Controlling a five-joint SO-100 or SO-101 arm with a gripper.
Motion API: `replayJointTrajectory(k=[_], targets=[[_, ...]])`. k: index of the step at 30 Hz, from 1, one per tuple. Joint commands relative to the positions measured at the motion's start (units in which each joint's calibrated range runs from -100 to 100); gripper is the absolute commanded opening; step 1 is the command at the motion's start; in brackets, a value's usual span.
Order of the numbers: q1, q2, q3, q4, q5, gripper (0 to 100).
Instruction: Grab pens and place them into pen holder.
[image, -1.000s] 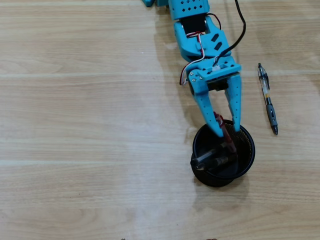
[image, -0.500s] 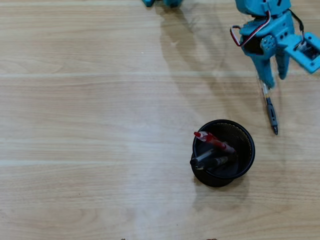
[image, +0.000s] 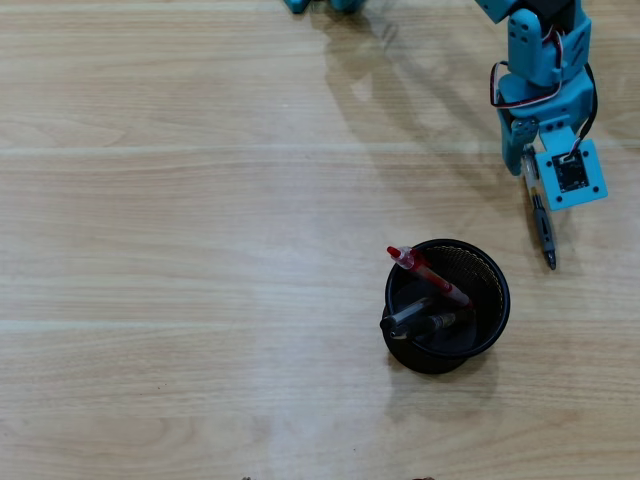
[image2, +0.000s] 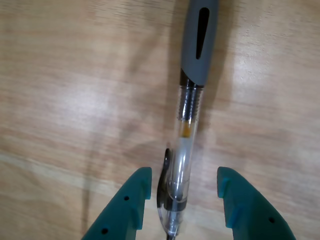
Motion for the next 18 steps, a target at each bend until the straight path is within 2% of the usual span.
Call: replayJointTrajectory(k=[1,10,15,18], targets=[[-0.4,1.8,-3.5,-2.6,-0.4,16],[-0.7,8.5,-2.7,-5.9,-0.2,15],[0.2,8.7,1.3,-6.0,-0.2,1],[0.6,7.5,2.3,-6.1,-0.2,2]])
